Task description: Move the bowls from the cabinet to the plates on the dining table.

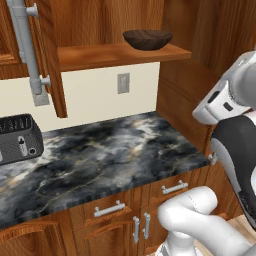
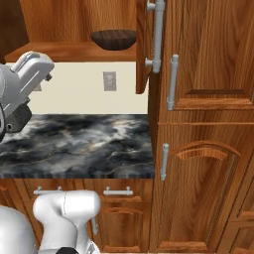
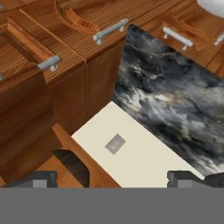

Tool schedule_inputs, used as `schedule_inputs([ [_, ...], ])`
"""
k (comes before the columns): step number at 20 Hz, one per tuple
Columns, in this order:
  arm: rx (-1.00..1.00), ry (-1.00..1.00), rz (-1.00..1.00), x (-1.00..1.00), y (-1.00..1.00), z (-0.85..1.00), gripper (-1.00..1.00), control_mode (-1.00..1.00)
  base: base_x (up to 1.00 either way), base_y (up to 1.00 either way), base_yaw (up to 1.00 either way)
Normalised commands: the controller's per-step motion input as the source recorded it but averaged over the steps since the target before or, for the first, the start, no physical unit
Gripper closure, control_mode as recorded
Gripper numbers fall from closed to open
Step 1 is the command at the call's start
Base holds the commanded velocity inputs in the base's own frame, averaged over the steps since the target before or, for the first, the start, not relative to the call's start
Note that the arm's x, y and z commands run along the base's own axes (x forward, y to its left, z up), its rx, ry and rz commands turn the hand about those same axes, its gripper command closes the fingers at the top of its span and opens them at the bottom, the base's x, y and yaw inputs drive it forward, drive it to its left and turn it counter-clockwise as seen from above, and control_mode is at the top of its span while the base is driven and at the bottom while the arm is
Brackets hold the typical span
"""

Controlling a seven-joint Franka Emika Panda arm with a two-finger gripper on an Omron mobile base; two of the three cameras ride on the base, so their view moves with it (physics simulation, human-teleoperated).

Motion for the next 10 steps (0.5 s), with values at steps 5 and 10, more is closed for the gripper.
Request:
schedule_inputs([
  [5, -0.07, -0.11, 0.00, 0.49, -0.02, 0.23, -1.00, -1.00, 0.00, 0.00, 0.00],
  [10, 0.00, -0.05, 0.00, 0.54, -0.09, 0.49, -1.00, -1.00, 0.00, 0.00, 0.00],
])
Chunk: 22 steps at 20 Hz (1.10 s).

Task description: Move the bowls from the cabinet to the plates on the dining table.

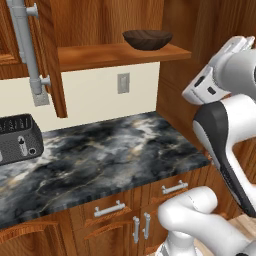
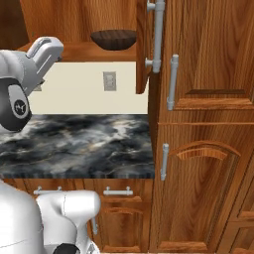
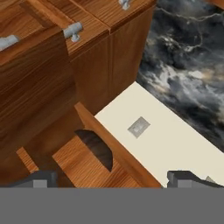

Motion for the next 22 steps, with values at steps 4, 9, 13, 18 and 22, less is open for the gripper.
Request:
schedule_inputs([
  [4, 0.00, -0.01, 0.00, 0.41, 0.00, 0.36, -1.00, -1.00, 0.00, 0.00, 0.00],
  [9, 0.00, 0.00, -0.03, 0.42, 0.01, 0.05, -1.00, -1.00, 0.00, 0.00, 0.00],
  [13, -0.01, 0.00, -0.15, 0.32, 0.12, -0.03, -1.00, -1.00, 0.00, 0.00, 0.00],
  [18, 0.00, 0.00, -0.21, 0.40, 0.01, -0.01, -1.00, -1.00, 0.00, 0.00, 0.00],
  [22, 0.00, 0.00, -0.12, 0.51, 0.00, 0.00, -1.00, -1.00, 0.00, 0.00, 0.00],
])
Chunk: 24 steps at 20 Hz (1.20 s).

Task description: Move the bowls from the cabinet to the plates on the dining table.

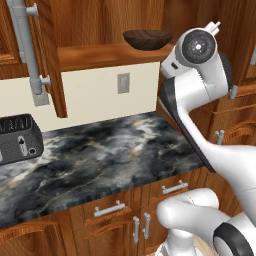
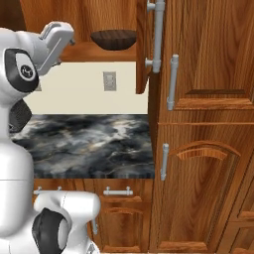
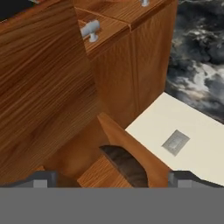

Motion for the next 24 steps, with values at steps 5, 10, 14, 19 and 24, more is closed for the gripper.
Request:
schedule_inputs([
  [5, 0.00, 0.00, -0.01, 0.57, 0.00, 0.00, -1.00, -1.00, 0.00, 0.00, 0.00],
  [10, 0.07, 0.00, 0.00, 0.51, -0.01, 0.00, -1.00, -1.00, 0.00, 0.00, 0.00],
  [14, 0.06, 0.02, 0.03, 0.57, -0.03, -0.01, -1.00, -1.00, 0.00, 0.00, 0.00],
  [19, 0.00, 0.04, 0.05, 0.68, 0.00, 0.00, -1.00, -1.00, 0.00, 0.00, 0.00],
  [24, 0.00, 0.07, 0.10, 0.76, 0.00, -0.10, -1.00, -1.00, 0.00, 0.00, 0.00],
])
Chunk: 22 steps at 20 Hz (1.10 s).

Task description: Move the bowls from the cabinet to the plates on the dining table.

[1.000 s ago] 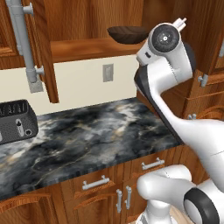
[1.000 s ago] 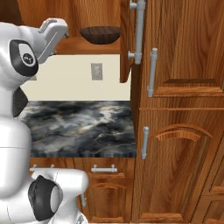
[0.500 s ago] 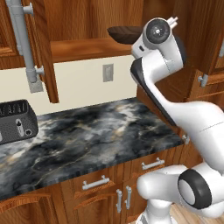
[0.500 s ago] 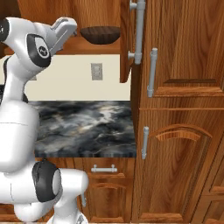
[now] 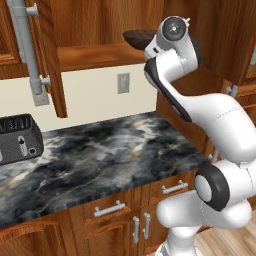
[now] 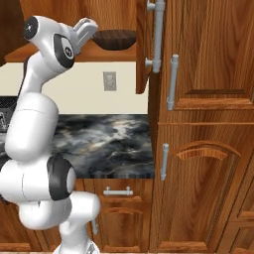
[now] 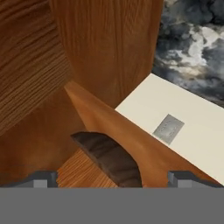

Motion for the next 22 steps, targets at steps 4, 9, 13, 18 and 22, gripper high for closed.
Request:
schedule_inputs([
  [4, 0.00, 0.06, 0.10, 0.65, 0.00, -0.18, -1.00, -1.00, 0.00, 0.00, 0.00],
  [9, 0.00, 0.03, 0.07, 0.61, 0.00, -0.02, -1.00, -1.00, 0.00, 0.00, 0.00],
  [13, -0.03, 0.01, 0.04, 0.60, 0.00, 0.00, -1.00, -1.00, 0.00, 0.00, 0.00],
  [18, -0.05, 0.02, 0.03, 0.60, 0.00, -0.07, -1.00, -1.00, 0.00, 0.00, 0.00],
  [22, -0.08, 0.03, 0.00, 0.59, 0.00, -0.22, -1.00, -1.00, 0.00, 0.00, 0.00],
])
